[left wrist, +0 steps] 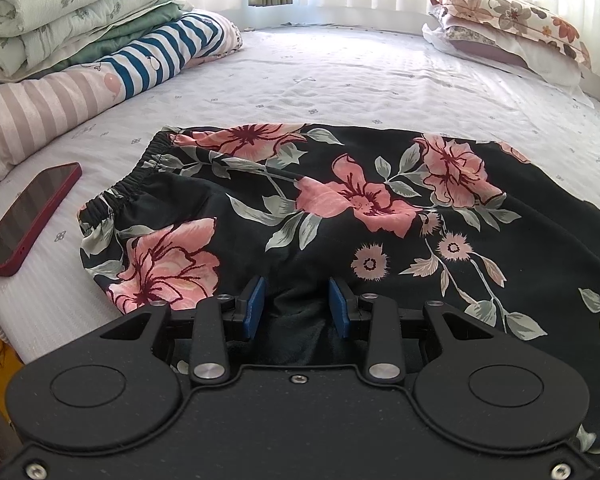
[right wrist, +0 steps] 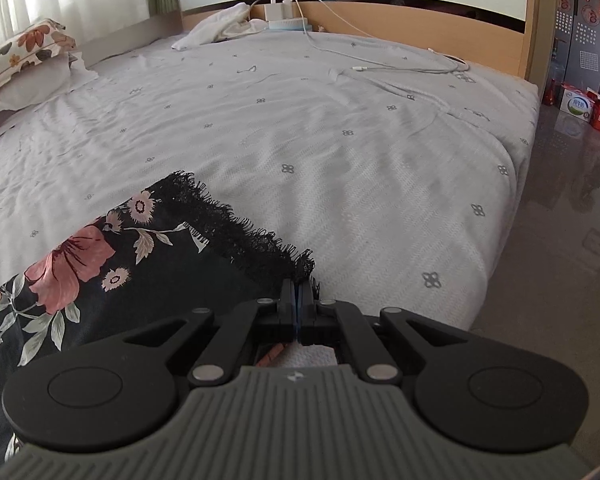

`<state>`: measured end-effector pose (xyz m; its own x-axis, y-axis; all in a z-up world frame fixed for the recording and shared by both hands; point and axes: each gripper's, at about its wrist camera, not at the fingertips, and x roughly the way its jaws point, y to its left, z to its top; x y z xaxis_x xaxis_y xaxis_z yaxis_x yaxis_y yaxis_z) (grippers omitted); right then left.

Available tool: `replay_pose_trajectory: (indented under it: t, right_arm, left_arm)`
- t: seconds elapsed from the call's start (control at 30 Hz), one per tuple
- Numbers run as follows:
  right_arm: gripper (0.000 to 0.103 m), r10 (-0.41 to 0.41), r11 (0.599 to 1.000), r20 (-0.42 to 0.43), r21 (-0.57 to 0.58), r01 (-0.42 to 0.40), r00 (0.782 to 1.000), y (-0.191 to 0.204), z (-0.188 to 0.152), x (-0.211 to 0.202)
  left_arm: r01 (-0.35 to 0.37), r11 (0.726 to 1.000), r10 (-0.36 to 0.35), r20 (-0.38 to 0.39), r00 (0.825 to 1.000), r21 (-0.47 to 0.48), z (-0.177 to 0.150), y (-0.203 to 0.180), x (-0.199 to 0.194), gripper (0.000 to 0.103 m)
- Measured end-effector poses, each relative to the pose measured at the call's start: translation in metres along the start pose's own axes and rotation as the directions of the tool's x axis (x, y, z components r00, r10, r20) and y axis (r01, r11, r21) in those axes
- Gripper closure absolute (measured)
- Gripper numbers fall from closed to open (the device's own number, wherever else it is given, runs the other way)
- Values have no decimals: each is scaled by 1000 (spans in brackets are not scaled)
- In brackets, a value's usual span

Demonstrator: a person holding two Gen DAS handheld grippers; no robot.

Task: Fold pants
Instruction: 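Lift the frayed hem off the bed with the right tool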

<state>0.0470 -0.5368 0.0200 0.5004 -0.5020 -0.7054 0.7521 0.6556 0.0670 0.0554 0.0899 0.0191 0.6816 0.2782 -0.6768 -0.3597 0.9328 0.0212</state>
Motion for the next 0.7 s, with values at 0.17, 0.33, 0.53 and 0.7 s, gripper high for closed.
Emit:
replay_pose_trajectory:
  t: [0.17,0.33,0.53,0.7]
  right_arm:
    - [57,62,997,17,52,-63,998,-11,-2,-6]
    - [49,142,985,10,95,-142,990,-18,-9,-11]
    - [45,276,958,-26,89,-273,961,-12,-20,-15]
    - [46,305,950,-2,69,-305,952,-1,-22,-11]
  left_arm:
    - [42,999,-42,7,999,-23,0,2,-10,69]
    - [47,999,-46,51,998,-21,0,3,-22,69]
    - [-4,999,5,26,1000,-48,-4,13,-16,69]
    - [-51,997,52,18,998,-63,-6,21,-9,67]
